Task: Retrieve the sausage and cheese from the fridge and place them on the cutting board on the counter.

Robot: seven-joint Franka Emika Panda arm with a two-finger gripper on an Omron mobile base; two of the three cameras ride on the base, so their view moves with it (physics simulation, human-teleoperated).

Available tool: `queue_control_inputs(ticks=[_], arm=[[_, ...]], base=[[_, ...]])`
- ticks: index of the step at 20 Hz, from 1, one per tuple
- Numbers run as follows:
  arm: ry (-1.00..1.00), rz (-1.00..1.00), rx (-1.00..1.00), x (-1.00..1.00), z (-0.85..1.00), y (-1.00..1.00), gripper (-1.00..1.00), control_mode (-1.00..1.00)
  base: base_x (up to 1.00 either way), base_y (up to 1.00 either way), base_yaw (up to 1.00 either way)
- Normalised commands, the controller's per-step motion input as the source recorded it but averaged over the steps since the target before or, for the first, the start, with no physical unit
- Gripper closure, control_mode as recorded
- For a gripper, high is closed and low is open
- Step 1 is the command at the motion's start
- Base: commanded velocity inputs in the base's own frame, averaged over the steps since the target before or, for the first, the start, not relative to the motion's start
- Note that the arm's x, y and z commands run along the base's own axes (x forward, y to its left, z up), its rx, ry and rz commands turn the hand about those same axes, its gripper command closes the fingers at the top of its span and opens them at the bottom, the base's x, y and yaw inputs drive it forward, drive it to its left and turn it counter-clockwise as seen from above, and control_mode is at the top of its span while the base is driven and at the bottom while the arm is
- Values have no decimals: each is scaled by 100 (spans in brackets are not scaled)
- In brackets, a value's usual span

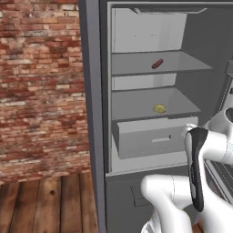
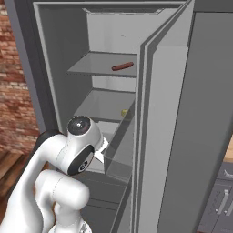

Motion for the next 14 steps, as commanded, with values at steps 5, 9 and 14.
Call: queue_control_inputs(ticks=[5,9,14], arm=[[0,0,0,0,0,0,-100,100],[0,0,0,0,0,0,-100,100],[0,0,0,0,0,0,-100,100]], base=[[0,0,0],[0,0,0],[0,0,0]])
